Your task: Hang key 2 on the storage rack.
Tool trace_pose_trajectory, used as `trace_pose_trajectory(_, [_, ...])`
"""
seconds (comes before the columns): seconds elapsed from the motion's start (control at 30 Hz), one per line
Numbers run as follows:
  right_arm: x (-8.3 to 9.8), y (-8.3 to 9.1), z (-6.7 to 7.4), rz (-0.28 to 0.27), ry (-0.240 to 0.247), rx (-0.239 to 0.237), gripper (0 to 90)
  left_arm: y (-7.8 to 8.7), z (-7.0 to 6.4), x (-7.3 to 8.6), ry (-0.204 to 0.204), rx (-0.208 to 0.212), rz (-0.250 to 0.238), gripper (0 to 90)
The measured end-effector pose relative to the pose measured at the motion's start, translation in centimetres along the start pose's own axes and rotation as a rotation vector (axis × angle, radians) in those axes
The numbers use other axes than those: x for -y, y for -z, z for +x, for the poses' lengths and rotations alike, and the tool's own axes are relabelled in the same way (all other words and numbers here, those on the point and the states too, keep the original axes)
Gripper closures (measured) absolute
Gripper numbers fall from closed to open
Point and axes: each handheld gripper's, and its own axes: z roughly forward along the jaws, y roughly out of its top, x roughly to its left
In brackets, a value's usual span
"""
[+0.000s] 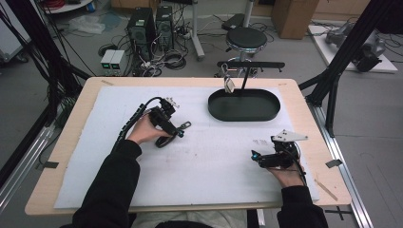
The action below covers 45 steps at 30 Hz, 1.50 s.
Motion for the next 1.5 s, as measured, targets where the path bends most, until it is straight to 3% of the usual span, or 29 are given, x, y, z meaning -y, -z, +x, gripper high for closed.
trace_pose_trajectory(0.17, [0.0,0.0,-0.1,0.000,-0.002,0.002,0.7,-0.4,-0.2,0.0,-0.004,0.006,0.012,9.8])
trace_pose_trajectory(0.33, [0.1,0.0,0.0,0.003,-0.001,0.003,0.7,-0.6,-0.2,0.0,-0.017,0.025,0.022,25.9])
trace_pose_trajectory(0.5, [0.1,-0.1,0.0,0.004,0.004,0.002,0.7,-0.7,-0.2,-0.1,-0.013,0.021,0.018,32.8])
trace_pose_trajectory(0.67, [0.1,-0.1,0.0,0.007,0.001,-0.002,0.7,-1.2,-0.3,-0.1,-0.018,-0.026,0.063,38.4])
trace_pose_trajectory(0.9, [0.1,-0.1,0.0,0.006,0.002,-0.001,0.7,-1.3,-0.7,-0.2,-0.033,-0.062,0.056,48.5])
trace_pose_trajectory(1.13, [0.1,-0.2,0.1,0.007,0.006,0.000,0.7,-1.4,-1.1,-0.4,-0.051,-0.077,0.056,54.9])
trace_pose_trajectory(1.3, [0.0,-0.2,0.2,0.004,0.010,-0.003,0.7,-1.4,-1.6,-0.5,-0.076,-0.073,0.054,68.1])
trace_pose_trajectory(1.5, [0.0,-0.1,0.1,0.004,0.009,-0.002,0.7,-1.5,-1.6,-0.6,-0.074,-0.075,0.044,76.3])
